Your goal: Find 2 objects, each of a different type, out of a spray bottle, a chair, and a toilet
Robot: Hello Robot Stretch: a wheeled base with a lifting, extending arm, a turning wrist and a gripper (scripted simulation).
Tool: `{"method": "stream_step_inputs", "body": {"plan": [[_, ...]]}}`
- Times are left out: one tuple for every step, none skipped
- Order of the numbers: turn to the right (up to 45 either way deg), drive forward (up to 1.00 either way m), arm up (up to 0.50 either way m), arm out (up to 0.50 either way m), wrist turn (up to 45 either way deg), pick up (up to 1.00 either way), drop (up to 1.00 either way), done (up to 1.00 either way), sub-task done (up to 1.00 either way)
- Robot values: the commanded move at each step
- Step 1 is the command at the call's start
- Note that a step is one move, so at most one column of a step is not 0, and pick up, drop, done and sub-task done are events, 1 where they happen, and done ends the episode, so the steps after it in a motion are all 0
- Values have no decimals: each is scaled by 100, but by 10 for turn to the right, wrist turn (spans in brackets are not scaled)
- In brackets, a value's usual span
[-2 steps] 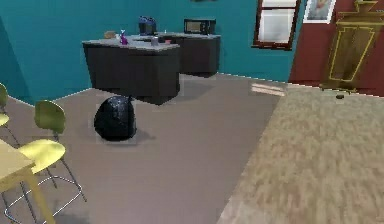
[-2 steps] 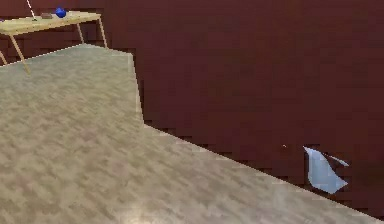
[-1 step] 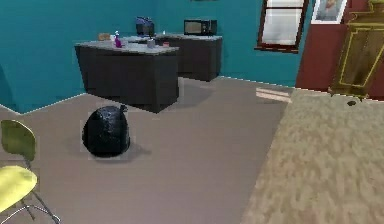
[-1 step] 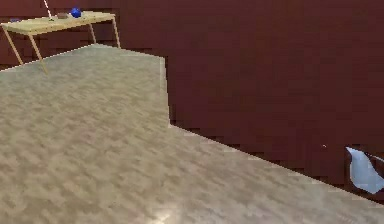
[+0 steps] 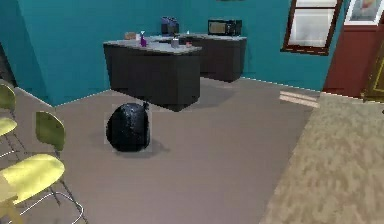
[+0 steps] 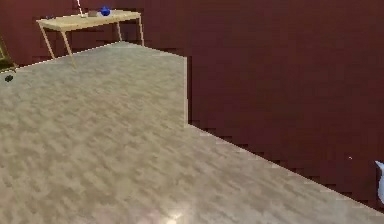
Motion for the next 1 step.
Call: {"method": "stream_step_inputs", "body": {"plan": [[0, 100, 0, 0, 0, 0, 0, 0, 0]]}}
